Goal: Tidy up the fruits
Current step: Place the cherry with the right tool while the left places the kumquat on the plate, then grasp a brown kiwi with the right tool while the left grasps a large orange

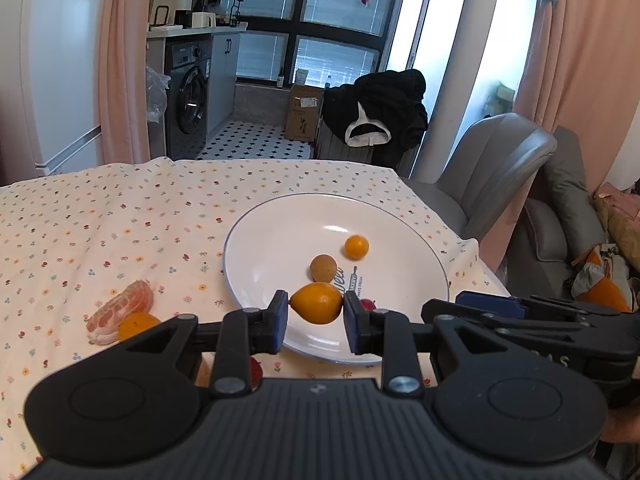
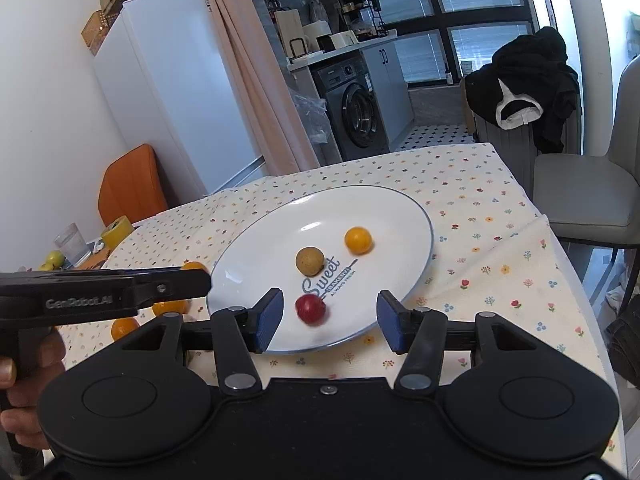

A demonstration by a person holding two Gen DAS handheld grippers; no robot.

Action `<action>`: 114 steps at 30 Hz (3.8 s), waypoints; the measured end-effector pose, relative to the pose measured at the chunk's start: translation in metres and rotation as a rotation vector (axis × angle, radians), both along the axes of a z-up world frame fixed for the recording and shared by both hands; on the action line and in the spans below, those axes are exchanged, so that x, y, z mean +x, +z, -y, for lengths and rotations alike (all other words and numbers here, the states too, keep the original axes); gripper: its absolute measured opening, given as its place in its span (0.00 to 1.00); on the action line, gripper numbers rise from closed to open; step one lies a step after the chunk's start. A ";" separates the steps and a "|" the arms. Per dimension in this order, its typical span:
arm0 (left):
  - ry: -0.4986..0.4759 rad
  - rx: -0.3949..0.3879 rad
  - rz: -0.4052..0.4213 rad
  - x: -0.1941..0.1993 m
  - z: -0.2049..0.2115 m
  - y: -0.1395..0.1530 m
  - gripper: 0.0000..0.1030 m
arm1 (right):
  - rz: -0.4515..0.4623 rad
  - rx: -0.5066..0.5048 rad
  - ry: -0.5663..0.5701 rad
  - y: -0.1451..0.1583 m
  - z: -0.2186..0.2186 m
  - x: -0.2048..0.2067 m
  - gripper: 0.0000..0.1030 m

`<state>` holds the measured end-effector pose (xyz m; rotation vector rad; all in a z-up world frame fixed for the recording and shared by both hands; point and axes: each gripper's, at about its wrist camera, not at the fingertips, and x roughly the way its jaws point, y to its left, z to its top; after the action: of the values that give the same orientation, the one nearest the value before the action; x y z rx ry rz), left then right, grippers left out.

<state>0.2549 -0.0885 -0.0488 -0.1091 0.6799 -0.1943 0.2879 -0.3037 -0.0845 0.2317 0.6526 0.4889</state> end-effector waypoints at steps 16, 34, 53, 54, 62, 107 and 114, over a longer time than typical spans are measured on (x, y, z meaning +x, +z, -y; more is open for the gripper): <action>0.072 -0.027 0.011 -0.007 -0.016 0.004 0.44 | 0.025 -0.023 0.007 0.007 0.000 -0.007 0.58; 0.174 -0.026 0.104 -0.045 -0.059 0.025 0.84 | 0.038 -0.011 0.047 0.016 -0.021 -0.015 0.70; 0.355 -0.025 0.072 -0.086 -0.123 0.018 0.89 | 0.070 0.021 0.194 0.020 -0.076 -0.027 0.86; 0.363 -0.026 0.066 -0.087 -0.126 0.016 0.89 | 0.072 0.019 0.202 0.020 -0.078 -0.028 0.86; 0.379 -0.021 0.050 -0.092 -0.134 0.006 0.89 | 0.050 0.007 0.235 0.017 -0.087 -0.030 0.77; 0.258 -0.033 -0.093 -0.043 -0.131 -0.048 0.40 | -0.070 -0.105 0.402 -0.012 -0.142 -0.011 0.26; 0.274 -0.023 -0.087 -0.050 -0.130 -0.041 0.39 | -0.060 -0.107 0.395 -0.009 -0.135 -0.013 0.20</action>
<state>0.2049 0.0414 -0.0900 -0.2322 0.7417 0.0663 0.2746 -0.1692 -0.0935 0.0141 0.7849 0.8260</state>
